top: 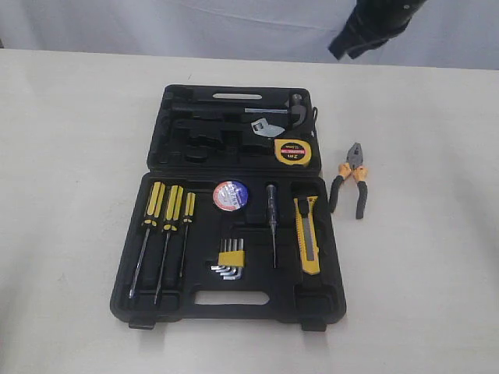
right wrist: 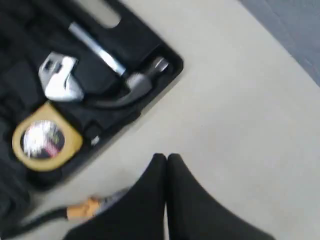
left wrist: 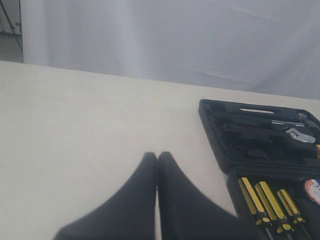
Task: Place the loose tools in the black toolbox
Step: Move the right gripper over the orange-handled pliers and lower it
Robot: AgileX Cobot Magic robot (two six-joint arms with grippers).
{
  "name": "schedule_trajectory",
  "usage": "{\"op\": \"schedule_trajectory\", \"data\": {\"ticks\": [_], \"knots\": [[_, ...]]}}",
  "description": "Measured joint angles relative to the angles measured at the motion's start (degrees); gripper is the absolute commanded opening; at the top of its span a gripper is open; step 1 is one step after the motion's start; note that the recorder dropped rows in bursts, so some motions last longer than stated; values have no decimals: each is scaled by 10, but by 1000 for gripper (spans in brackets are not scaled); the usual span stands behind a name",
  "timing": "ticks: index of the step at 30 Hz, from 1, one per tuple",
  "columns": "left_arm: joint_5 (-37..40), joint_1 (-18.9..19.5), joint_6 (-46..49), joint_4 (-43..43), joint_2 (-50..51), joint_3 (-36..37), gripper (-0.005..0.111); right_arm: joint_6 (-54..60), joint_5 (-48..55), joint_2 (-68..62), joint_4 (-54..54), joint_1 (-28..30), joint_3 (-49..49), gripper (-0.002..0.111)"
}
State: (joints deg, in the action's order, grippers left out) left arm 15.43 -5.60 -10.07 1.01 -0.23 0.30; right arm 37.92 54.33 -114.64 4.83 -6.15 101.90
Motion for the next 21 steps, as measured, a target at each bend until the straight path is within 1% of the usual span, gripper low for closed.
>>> {"op": "schedule_trajectory", "data": {"ticks": [3, 8, 11, 14, 19, 21], "knots": [[0, 0, 0, 0, 0, 0, 0, 171, 40, 0, 3, 11, 0, -1], [0, 0, 0, 0, 0, 0, 0, 484, 121, -4, 30, 50, 0, -1], [0, 0, 0, 0, 0, 0, 0, 620, 146, -18, 33, 69, 0, -1], [0, 0, 0, 0, 0, 0, 0, 720, 142, -36, 33, 80, 0, -1], [0, 0, 0, 0, 0, 0, 0, 792, 118, -69, 34, 79, 0, 0], [0, 0, 0, 0, 0, 0, 0, 814, 116, -76, 34, 73, 0, 4]]}}
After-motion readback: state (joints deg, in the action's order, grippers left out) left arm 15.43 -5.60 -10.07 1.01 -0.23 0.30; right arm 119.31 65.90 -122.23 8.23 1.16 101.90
